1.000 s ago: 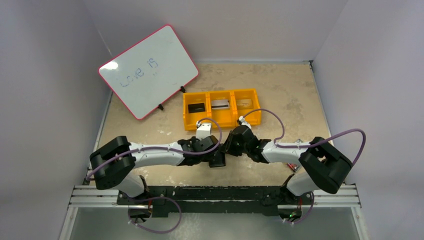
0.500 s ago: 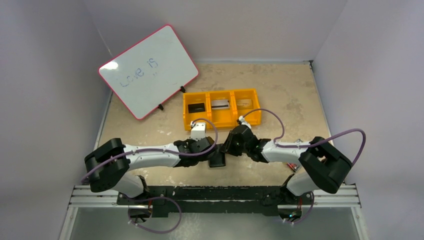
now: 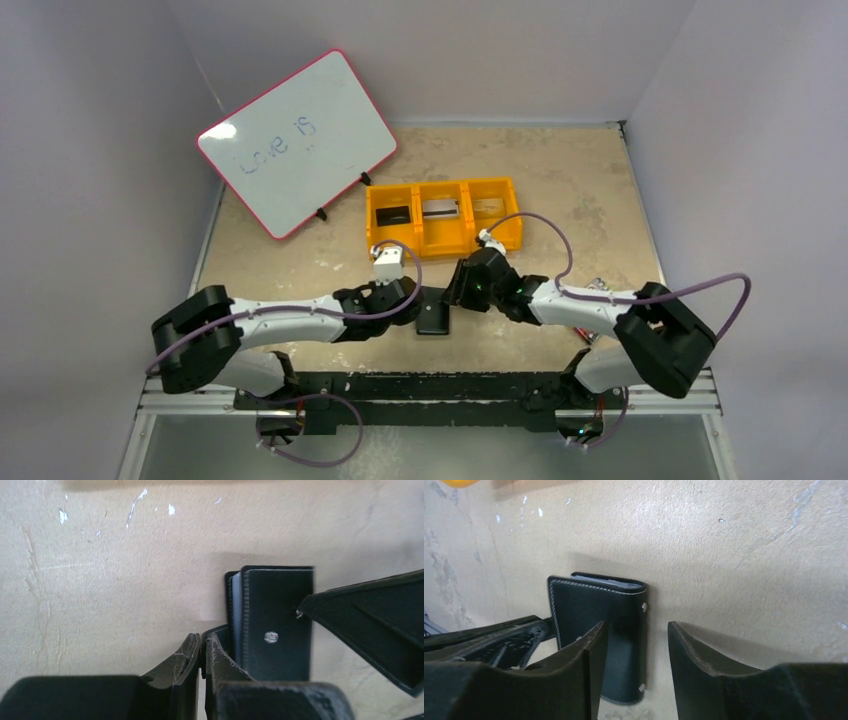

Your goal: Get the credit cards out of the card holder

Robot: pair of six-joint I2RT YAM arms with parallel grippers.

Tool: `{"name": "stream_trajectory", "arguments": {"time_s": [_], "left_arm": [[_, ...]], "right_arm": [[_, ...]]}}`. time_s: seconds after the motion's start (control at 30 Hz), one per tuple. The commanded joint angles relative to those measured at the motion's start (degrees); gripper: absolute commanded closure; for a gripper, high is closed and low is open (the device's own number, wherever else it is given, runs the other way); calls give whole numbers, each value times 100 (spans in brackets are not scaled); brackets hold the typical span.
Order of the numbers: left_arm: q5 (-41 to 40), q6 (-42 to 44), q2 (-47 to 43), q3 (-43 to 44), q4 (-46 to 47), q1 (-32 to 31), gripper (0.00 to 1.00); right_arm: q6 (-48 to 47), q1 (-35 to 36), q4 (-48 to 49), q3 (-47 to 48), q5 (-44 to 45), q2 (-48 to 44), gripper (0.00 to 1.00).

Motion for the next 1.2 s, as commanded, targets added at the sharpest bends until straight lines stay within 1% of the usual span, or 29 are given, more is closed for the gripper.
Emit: {"name": "stream_trajectory", "arguments": {"time_s": [0.0, 0.07, 0.13, 0.2, 0.27, 0.4, 0.53, 0.63, 0.77, 0.83, 0.9, 0.97, 1.03, 1.17], "left_arm": [[-268, -9, -731, -26, 259, -13, 100], [-231, 130, -1019, -23, 355, -11, 100], [-161, 247, -1190, 14, 417, -12, 100], [-19, 371, -1312, 76, 511, -13, 100], [156, 484, -1403, 119, 663, -12, 100], [295, 573, -1336, 250, 640, -12, 100], [577, 648, -1266, 270, 828, -20, 100], [605, 689, -1247, 314, 911, -35, 100], [734, 799, -1234, 450, 1034, -61, 100], [610, 811, -1205, 499, 888, -73, 100], [447, 782, -1183, 555, 658, -74, 100], [395, 772, -1303, 542, 653, -96, 100], [290, 750, -1445, 481, 703, -96, 100], [178, 796, -1417, 554, 453, -95, 100]], "right_arm": [[-319, -29, -510, 296, 212, -534, 46], [-441, -29, -632, 398, 191, -644, 42], [-593, -29, -684, 531, 90, -664, 41], [-685, -23, -677, 656, 212, -676, 41], [-661, -21, -525, 623, 5, -711, 40], [-379, -28, -492, 517, -180, -829, 36], [-272, -29, -331, 332, -221, -1085, 29], [-290, -27, -159, 185, -391, -1185, 29], [-365, -29, -394, 232, -407, -808, 33], [-412, -29, -378, 209, -428, -767, 35], [-289, -29, -436, 99, -290, -825, 37], [-126, -29, -501, -29, -118, -927, 38], [-49, -29, -598, -144, 23, -1026, 38], [37, -29, -1005, -174, 414, -1118, 33]]}}
